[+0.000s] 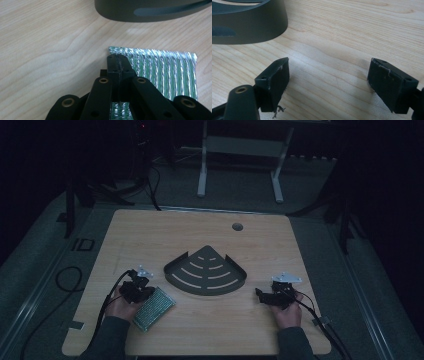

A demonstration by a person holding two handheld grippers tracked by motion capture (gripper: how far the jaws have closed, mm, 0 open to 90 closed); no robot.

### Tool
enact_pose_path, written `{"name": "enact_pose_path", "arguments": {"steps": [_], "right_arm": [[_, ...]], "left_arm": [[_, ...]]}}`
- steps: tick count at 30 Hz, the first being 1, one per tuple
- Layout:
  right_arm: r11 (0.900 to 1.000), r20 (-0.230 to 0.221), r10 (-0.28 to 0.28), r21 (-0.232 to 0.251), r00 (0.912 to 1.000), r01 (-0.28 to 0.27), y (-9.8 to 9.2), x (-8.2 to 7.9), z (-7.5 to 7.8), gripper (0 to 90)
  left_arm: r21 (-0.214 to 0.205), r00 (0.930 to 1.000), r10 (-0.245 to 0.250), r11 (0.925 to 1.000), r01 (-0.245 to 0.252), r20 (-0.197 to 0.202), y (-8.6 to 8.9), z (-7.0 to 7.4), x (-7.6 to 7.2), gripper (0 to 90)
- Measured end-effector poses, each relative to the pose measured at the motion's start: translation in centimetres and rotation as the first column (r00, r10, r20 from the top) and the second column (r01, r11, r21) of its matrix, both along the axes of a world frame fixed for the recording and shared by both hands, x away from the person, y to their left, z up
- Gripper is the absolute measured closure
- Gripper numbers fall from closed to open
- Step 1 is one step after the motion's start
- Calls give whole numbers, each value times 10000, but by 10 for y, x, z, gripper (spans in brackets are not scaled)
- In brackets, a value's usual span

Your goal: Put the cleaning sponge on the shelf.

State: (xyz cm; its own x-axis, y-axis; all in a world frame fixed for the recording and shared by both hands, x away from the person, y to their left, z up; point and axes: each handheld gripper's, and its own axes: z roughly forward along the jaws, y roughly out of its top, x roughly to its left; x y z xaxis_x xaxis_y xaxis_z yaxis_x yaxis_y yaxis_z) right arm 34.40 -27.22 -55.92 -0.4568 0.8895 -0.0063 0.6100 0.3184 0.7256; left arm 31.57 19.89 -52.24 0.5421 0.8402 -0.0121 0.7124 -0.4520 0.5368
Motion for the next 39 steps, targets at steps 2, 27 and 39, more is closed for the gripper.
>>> {"name": "enact_pose_path", "arguments": {"steps": [2,27,39], "right_arm": [[10000,-2,-2,3,10000,2,0,0,0,174],[10000,7,4,6,10000,-4,0,1,0,174],[10000,0,-1,9,10000,1,0,0,0,174]], "left_arm": [[-13,10000,-6,10000,6,-27,-1,0,3,900],[-555,9855,-1443,9886,1397,-897,31,18,10,811],[-262,9600,-2130,9770,2118,-1816,30,18,18,796]]}}
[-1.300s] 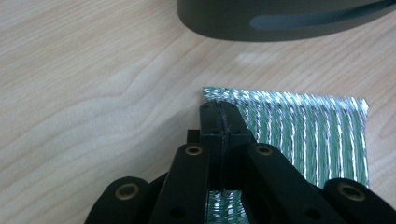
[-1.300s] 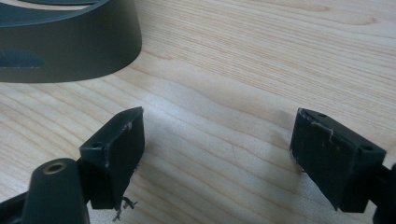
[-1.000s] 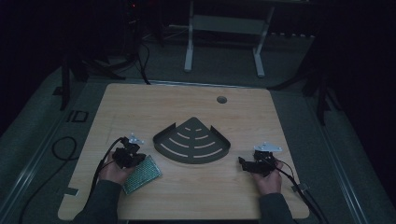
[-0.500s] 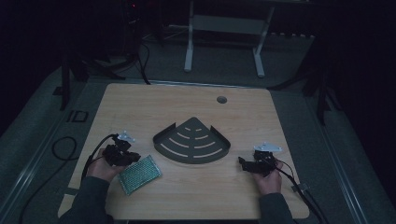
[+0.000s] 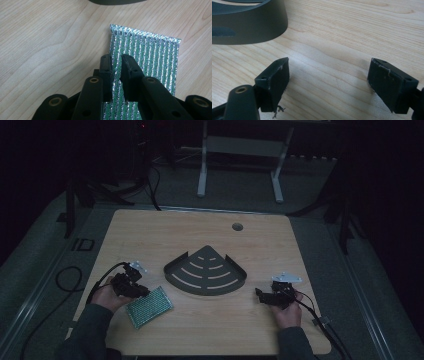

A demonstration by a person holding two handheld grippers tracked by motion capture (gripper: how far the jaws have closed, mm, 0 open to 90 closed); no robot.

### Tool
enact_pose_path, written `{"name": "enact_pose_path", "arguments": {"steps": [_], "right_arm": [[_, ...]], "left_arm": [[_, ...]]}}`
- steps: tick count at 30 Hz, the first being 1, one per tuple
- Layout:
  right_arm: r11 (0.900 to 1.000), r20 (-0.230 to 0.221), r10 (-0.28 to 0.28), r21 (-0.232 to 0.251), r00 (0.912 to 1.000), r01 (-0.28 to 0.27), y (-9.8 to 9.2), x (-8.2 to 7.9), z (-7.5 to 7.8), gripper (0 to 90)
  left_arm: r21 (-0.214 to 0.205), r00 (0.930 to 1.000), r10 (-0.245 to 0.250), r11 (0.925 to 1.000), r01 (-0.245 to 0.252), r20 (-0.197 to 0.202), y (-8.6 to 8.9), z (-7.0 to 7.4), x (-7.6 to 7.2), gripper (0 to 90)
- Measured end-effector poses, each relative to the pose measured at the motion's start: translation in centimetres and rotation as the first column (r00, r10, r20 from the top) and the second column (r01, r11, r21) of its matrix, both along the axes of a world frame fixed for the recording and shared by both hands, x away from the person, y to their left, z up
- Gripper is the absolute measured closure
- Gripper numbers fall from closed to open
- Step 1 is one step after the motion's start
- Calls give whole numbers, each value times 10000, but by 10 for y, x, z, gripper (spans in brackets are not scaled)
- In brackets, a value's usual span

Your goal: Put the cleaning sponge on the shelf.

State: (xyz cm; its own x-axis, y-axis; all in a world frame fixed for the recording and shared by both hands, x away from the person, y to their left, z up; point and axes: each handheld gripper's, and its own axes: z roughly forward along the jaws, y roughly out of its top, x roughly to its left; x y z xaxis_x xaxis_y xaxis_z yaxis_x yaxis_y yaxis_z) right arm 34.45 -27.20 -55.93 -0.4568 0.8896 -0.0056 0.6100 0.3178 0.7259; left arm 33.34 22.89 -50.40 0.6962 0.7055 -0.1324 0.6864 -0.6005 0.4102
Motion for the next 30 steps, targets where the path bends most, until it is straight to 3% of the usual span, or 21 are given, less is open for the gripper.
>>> {"name": "enact_pose_path", "arguments": {"steps": [13,30], "right_arm": [[10000,1,4,-6,10000,-4,0,0,0,174],[10000,6,15,-9,10000,-15,0,0,0,174]], "left_arm": [[619,9959,-561,9962,605,-712,-4,2,9,770],[1244,9874,-585,9892,771,-1468,-7,-6,19,771]]}}
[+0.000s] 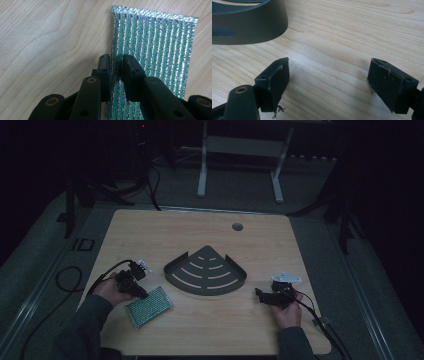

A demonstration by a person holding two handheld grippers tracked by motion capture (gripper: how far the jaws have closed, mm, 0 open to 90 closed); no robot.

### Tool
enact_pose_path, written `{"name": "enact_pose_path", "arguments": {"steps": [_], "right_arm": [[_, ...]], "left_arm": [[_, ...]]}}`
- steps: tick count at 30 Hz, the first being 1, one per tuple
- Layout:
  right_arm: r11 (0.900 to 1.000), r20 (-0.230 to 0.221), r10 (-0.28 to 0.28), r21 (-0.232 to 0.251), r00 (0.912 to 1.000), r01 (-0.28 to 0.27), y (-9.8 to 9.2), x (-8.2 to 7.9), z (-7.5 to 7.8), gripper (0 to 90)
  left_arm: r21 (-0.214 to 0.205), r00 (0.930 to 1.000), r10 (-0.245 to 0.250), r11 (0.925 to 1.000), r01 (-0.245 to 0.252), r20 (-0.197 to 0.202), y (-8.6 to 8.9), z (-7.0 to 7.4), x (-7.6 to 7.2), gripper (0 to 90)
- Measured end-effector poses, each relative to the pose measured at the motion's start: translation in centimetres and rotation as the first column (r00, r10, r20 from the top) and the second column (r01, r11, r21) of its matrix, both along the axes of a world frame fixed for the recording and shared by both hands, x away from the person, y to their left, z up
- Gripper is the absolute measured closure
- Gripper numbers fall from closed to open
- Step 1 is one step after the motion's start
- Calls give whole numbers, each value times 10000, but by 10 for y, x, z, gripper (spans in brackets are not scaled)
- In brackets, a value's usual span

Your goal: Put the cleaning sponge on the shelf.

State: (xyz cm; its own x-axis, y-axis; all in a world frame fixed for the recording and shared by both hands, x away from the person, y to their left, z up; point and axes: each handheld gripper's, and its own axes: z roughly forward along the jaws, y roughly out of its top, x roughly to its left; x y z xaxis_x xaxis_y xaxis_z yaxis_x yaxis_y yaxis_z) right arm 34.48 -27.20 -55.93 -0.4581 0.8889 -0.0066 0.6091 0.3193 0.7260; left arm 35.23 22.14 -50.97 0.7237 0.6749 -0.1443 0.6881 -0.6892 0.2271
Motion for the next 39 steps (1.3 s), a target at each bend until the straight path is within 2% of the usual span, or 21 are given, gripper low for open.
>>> {"name": "enact_pose_path", "arguments": {"steps": [5,14,22,26,29,33,39], "right_arm": [[10000,0,0,-1,10000,0,0,0,0,174],[10000,7,11,4,10000,-11,0,0,0,174],[10000,4,9,4,10000,-9,0,0,0,174],[10000,4,10,5,10000,-10,0,0,0,174],[10000,4,10,6,10000,-10,0,0,0,174],[10000,3,8,9,10000,-8,0,0,0,174],[10000,1,9,8,10000,-9,0,0,0,174]], "left_arm": [[20,9997,135,9999,-134,-194,-1,-2,2,771],[-305,9955,230,9992,-258,-915,1,-4,8,848],[45,9930,26,10000,-21,-1181,-5,0,10,900],[235,9929,-81,9997,109,-1190,-8,7,11,900],[304,9947,-62,9995,94,-1025,-8,15,12,900],[249,9949,-73,9996,98,-1009,-7,23,13,900],[161,9980,116,9998,-106,-613,0,39,16,900]]}}
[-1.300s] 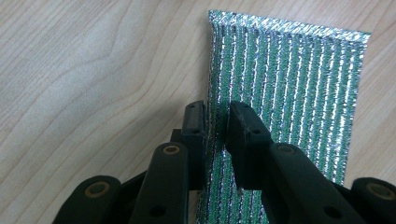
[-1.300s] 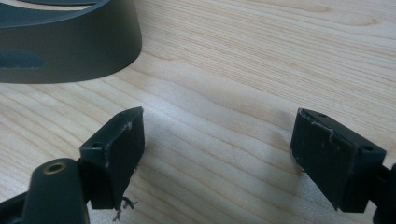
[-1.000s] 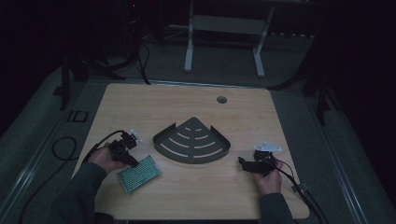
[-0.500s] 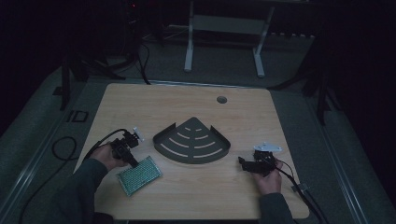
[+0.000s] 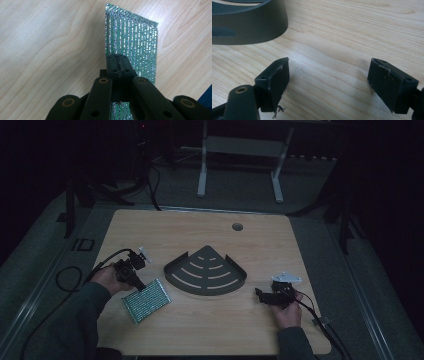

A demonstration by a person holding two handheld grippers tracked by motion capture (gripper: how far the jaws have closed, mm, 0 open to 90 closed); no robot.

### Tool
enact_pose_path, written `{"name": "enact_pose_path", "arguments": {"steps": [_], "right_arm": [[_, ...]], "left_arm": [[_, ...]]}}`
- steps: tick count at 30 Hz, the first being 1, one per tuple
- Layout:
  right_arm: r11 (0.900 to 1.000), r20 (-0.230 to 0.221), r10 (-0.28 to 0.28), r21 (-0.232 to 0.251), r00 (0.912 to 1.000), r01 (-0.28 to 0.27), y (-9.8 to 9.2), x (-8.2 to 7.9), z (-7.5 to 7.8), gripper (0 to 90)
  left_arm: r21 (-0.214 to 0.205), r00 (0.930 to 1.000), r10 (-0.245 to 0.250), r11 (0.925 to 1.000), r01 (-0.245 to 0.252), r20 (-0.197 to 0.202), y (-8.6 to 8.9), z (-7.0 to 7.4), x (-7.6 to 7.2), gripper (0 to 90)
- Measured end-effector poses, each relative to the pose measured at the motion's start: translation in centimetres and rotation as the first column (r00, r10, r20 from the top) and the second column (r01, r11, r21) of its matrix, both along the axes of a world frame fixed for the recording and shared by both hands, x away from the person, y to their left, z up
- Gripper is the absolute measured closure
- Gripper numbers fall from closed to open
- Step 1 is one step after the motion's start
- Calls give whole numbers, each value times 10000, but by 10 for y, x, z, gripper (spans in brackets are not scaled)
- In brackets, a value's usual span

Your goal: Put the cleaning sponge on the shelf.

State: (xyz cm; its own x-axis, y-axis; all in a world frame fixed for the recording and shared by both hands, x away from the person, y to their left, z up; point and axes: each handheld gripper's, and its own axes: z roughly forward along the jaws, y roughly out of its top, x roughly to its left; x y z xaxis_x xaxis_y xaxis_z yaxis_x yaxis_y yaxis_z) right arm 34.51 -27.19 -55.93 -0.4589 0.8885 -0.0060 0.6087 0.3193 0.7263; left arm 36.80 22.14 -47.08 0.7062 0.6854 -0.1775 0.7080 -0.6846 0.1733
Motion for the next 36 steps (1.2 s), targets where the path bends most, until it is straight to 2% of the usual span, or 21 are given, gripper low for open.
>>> {"name": "enact_pose_path", "arguments": {"steps": [2,5,7,14,24,36], "right_arm": [[10000,0,1,-1,10000,-1,0,0,0,175],[10000,2,0,-1,10000,0,0,0,0,174],[10000,0,0,-1,10000,0,0,0,0,174],[10000,0,1,1,10000,-1,0,0,0,174],[10000,3,4,-1,10000,-4,0,0,0,174],[10000,3,8,4,10000,-8,0,0,0,175]], "left_arm": [[-21,9998,91,10000,-90,194,1,4,0,900],[-46,9997,98,9999,-97,203,2,6,0,900],[-76,9992,188,9998,-185,344,3,11,1,900],[-12,9988,8,10000,-8,485,2,22,2,900],[-264,9966,-27,9996,49,828,-6,38,9,900],[-820,9942,251,9965,-166,1049,-7,50,16,900]]}}
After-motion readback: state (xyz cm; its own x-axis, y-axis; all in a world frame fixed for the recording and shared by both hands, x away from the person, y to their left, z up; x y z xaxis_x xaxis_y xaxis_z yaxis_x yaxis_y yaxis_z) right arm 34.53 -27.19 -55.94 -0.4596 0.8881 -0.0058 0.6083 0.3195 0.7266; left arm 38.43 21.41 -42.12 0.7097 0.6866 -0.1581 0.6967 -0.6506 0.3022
